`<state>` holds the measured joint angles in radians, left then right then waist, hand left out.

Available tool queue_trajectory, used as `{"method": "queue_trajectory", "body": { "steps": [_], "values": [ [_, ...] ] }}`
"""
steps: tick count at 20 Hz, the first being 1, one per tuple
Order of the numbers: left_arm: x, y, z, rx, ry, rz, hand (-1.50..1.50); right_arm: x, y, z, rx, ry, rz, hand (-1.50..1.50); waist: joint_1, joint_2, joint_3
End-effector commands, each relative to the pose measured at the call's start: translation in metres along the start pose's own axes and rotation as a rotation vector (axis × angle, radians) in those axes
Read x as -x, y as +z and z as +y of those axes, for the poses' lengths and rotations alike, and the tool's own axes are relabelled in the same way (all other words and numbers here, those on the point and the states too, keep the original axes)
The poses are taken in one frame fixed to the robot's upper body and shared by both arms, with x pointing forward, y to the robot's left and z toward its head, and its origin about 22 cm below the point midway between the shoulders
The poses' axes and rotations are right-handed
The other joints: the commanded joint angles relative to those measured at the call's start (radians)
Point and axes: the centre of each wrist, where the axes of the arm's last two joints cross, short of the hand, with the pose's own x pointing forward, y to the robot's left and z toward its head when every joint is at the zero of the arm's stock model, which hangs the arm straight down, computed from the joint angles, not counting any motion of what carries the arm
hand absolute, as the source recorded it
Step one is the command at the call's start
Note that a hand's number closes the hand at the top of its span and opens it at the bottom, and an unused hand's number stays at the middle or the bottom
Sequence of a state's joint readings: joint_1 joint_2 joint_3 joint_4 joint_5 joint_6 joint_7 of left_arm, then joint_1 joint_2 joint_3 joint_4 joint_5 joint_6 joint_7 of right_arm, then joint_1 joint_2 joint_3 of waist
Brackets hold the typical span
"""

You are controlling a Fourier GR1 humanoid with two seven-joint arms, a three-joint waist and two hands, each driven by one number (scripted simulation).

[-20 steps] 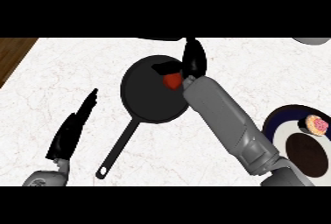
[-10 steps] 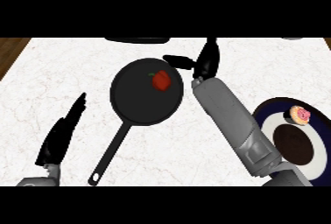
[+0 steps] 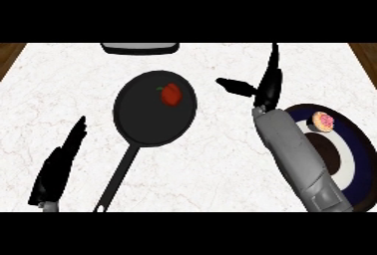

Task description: Pick the bell pepper from the plate and place it in the pan

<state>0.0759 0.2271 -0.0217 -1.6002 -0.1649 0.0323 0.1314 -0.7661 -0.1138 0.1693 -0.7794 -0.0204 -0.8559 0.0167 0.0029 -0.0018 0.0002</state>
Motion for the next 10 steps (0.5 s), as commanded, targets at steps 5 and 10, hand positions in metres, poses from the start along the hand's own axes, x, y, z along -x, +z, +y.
{"method": "queue_trajectory", "body": {
  "steps": [5, 10],
  "values": [
    [-0.002, 0.014, -0.006, -0.003, 0.008, 0.007, 0.00, 0.032, 0.011, -0.093, -0.025, 0.016, -0.032, -1.50, -0.016, -0.005, 0.000],
    [0.008, 0.006, 0.013, -0.027, -0.008, 0.012, 0.00, 0.030, 0.007, -0.148, -0.039, 0.038, -0.029, -1.50, -0.011, -0.001, 0.000]
  ]
}}
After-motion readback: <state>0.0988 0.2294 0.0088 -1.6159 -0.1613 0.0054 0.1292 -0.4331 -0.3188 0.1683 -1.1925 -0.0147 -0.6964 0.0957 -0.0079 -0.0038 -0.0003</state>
